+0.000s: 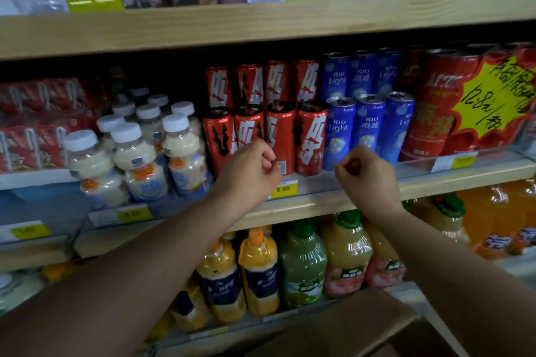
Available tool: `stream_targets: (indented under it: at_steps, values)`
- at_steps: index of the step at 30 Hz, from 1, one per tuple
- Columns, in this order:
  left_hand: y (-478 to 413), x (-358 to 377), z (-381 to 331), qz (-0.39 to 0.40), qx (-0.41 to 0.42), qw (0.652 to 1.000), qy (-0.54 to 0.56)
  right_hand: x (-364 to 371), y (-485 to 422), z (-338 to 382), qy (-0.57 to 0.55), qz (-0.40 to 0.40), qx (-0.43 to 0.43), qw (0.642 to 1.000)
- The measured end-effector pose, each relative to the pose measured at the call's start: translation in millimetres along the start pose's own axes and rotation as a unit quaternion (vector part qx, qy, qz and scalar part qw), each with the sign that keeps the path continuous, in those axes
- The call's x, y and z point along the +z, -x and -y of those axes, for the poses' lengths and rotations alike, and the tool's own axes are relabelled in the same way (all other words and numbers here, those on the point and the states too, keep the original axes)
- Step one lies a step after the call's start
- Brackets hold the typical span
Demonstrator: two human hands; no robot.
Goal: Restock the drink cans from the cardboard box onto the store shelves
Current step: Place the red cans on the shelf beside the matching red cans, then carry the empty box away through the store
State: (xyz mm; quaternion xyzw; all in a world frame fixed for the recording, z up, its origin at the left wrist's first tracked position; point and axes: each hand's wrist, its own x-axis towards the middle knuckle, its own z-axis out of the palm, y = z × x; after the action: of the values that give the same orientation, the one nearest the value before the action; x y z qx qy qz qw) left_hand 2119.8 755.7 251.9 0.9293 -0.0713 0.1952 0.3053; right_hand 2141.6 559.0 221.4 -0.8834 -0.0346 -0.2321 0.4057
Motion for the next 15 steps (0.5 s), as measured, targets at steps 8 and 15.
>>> stream_targets:
  at_steps: [8, 15]
  values:
    - [-15.8, -12.0, -18.6, 0.031, -0.016, 0.999, -0.01, -21.8, -6.8, 14.0, -0.01, 0.014, 0.012, 1.0]
    - [59.0, -11.0, -29.9, 0.091, -0.088, 0.991, -0.046, -51.5, 39.7, 13.2, 0.023, 0.06, 0.128, 0.99]
